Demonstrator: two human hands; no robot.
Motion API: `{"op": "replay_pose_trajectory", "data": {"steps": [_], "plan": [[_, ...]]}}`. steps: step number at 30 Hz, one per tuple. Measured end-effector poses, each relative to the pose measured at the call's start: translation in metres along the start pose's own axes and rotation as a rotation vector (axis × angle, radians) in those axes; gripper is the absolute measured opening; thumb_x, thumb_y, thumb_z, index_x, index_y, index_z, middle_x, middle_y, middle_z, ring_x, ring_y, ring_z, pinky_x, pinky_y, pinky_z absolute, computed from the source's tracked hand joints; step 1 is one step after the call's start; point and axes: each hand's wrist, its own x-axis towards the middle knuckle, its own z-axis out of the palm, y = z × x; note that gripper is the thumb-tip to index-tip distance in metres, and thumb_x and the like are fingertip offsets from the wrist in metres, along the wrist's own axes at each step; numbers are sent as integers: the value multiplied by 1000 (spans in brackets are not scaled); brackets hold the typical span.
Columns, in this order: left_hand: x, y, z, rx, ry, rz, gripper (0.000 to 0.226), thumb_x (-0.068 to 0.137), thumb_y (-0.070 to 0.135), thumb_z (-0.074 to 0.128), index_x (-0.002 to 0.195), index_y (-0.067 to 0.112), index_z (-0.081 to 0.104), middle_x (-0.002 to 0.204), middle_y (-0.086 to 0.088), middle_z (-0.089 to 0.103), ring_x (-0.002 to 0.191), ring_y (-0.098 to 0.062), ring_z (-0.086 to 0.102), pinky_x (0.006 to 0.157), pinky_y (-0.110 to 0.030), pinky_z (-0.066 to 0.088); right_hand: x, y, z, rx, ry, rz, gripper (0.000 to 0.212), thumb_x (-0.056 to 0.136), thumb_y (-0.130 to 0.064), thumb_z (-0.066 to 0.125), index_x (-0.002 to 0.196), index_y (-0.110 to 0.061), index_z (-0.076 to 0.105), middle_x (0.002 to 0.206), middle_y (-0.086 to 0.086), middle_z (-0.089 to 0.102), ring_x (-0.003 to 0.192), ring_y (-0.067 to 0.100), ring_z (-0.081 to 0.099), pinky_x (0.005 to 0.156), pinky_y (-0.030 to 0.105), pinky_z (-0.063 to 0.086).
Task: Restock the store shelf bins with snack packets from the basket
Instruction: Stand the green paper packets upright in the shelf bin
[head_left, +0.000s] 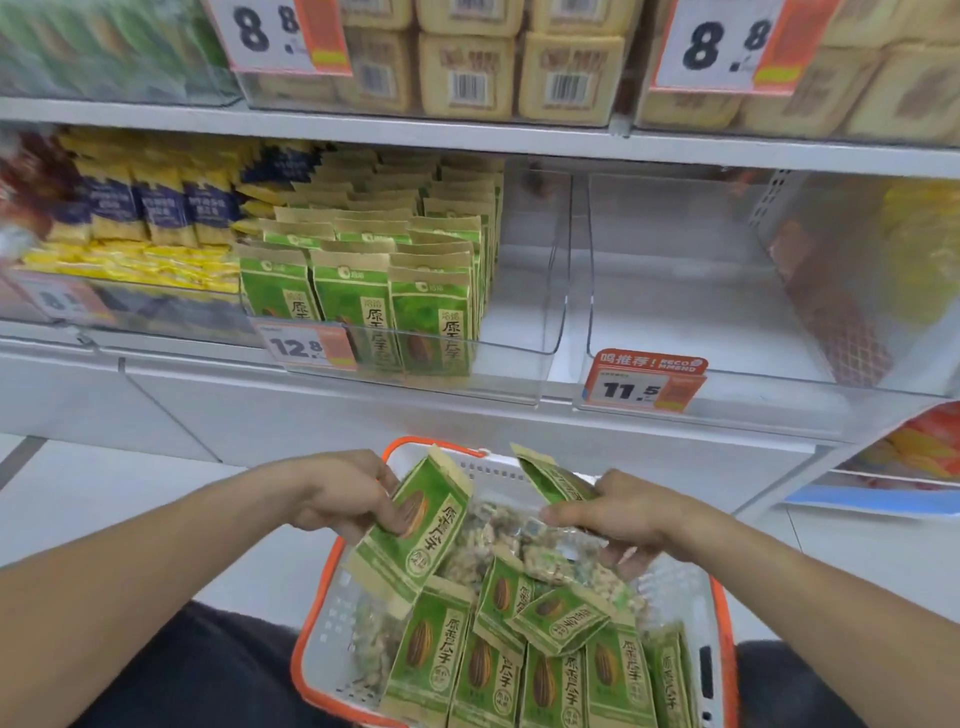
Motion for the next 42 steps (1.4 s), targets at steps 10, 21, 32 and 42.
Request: {"op": "replay_pose_trajectory", "data": {"steps": [10, 21, 32, 42], "plan": [[22, 30, 44, -310, -133, 240, 45, 86, -3, 70, 125, 4, 48, 116, -23, 69, 105, -37, 68, 88, -48, 57, -7, -8, 20, 108, 78, -174, 86, 64, -61, 84, 119, -27, 27, 114, -8, 58, 107, 13, 61, 91, 37, 56], [46, 24, 29, -267, 79, 113, 28, 90, -5, 62, 112, 11, 55, 91, -16, 75, 83, -31, 73, 82, -48, 59, 6, 6, -28, 49, -12, -155, 52, 81, -11, 82, 124, -22, 54, 96, -1, 69, 72, 16, 70, 64, 32, 58], [39, 31, 32, -283, -122, 254, 33, 94, 9, 63, 125, 18, 58, 100, -13, 72, 95, -32, 67, 86, -50, 50, 20, -2, -42, 213, 21, -440, 22, 78, 2, 80, 96, -5, 69, 87, 3, 77, 83, 19, 75, 69, 31, 59], [19, 37, 54, -250, -293, 318, 75, 67, 36, 86, 124, 6, 47, 111, -25, 69, 107, -44, 66, 93, -54, 49, 16, -10, -27, 154, 249, -588, 32, 69, -25, 90, 95, -23, 70, 87, -4, 73, 79, 5, 66, 72, 21, 54]]}}
